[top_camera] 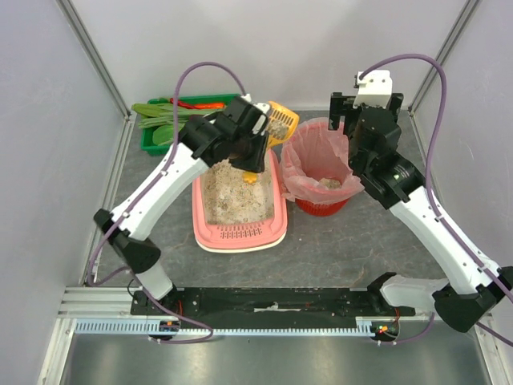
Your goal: Clean the litter box
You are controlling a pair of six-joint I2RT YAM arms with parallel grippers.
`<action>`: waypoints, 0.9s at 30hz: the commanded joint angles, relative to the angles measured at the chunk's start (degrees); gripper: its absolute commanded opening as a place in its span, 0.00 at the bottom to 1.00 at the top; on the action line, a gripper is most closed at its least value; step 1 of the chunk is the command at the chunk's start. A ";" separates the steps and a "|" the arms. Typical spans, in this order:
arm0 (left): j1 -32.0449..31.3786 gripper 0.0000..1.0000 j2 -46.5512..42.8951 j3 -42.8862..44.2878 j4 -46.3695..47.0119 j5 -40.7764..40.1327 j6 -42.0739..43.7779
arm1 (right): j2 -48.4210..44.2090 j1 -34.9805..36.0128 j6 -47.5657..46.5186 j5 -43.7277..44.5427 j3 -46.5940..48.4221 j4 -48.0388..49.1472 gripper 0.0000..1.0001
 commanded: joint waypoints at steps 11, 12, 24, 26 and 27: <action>-7.18 0.02 18.39 26.34 -10.04 -8.88 6.76 | -7.98 0.28 -1.25 5.93 -7.33 4.98 0.98; -7.35 0.02 18.57 26.60 -10.21 -9.75 6.76 | -8.60 0.28 -1.17 5.93 -7.68 4.98 0.98; -15.17 0.02 21.99 27.13 -11.01 -29.50 11.05 | -10.10 0.28 -3.45 7.08 -9.36 6.91 0.98; -16.83 0.02 22.08 26.61 -9.69 -33.38 12.82 | -10.10 0.27 -3.80 6.99 -9.45 7.00 0.98; -17.37 0.02 22.00 26.00 -7.95 -37.06 15.35 | -10.27 0.36 -3.89 7.16 -9.62 7.17 0.98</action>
